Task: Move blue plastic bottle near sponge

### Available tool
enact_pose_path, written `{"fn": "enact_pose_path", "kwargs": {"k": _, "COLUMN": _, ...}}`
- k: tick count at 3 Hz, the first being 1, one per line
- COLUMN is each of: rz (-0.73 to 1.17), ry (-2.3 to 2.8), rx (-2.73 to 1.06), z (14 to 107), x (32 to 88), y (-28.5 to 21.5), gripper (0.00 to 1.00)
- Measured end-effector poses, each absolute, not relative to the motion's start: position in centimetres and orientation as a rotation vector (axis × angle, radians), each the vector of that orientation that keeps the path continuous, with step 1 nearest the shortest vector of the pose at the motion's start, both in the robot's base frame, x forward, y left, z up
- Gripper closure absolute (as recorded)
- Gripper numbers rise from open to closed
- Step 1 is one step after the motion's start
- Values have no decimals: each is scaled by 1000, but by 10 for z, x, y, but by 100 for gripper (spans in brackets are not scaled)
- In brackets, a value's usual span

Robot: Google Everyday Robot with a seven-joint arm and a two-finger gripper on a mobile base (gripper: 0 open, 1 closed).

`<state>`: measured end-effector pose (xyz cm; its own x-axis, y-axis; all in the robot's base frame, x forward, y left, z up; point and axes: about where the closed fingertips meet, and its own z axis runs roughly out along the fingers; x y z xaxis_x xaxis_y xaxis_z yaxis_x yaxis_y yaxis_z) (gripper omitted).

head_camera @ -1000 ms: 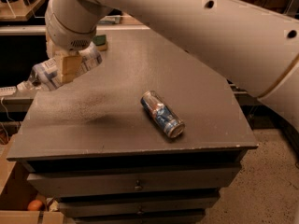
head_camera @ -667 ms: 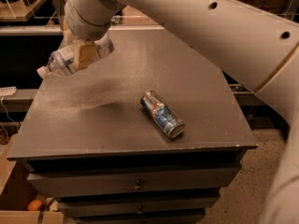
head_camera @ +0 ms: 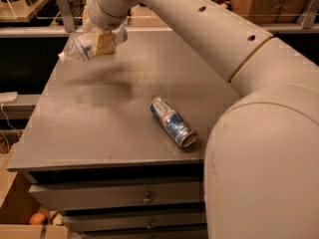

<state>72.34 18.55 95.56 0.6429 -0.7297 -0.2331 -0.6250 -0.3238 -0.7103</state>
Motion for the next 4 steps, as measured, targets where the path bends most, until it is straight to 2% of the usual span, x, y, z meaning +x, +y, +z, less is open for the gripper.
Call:
{"fn": "enact_pose_path", "kwargs": {"k": 1, "rz": -136, "ry": 1088, "rx": -2005, "z": 926, "x": 771, "y": 191, "gripper": 99}}
{"fn": "enact_pose_path", "kwargs": {"k": 4, "rz": -95, "ry": 1183, "rx": -1961, "z": 887, "x": 799, "y": 185, "gripper": 30}}
